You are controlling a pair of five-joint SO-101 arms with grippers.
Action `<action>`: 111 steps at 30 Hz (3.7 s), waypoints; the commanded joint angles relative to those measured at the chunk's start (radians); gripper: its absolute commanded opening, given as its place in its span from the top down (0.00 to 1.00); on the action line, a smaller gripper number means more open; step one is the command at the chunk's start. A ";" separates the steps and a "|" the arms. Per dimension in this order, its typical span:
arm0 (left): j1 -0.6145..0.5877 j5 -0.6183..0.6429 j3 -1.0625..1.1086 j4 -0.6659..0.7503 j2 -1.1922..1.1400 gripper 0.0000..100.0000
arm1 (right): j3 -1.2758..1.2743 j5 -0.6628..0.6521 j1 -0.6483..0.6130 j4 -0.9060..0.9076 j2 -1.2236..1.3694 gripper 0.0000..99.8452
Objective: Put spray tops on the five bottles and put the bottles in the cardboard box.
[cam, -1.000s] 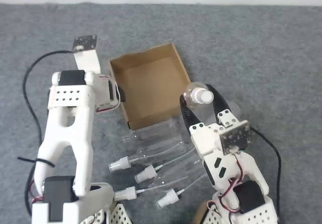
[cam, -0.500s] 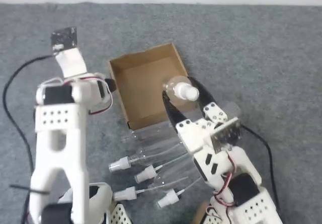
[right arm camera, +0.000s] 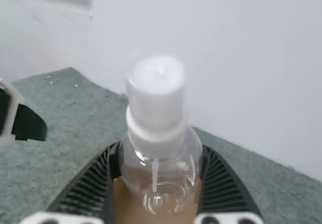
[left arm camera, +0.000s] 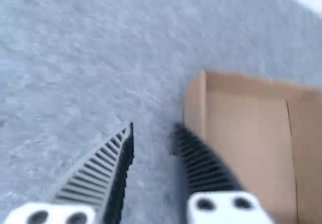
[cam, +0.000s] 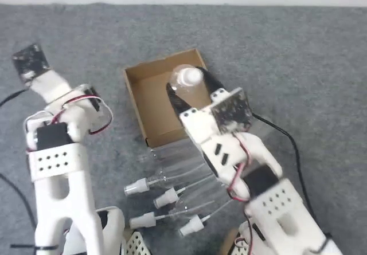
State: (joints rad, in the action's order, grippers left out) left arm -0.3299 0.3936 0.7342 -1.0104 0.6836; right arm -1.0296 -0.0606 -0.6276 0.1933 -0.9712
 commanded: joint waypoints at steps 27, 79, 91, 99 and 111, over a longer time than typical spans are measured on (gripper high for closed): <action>-0.147 0.068 0.064 0.167 0.051 0.97 | 0.667 0.009 -0.087 -0.214 0.961 0.95; -0.129 0.068 0.079 0.187 0.051 0.97 | 1.059 0.055 -0.076 -0.211 1.581 0.74; -0.129 0.068 0.079 0.187 0.051 0.97 | 0.934 0.069 -0.079 -0.214 1.443 0.70; -0.129 0.068 0.081 0.201 0.051 0.97 | 0.810 0.068 -0.079 -0.222 1.314 0.70; -0.135 0.066 0.084 0.209 0.051 0.97 | 0.749 0.066 -0.090 -0.211 1.287 0.70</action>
State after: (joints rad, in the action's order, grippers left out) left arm -0.4649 0.4503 0.8216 -0.8309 0.6882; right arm -0.2839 0.0023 -0.7058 -0.0092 0.4081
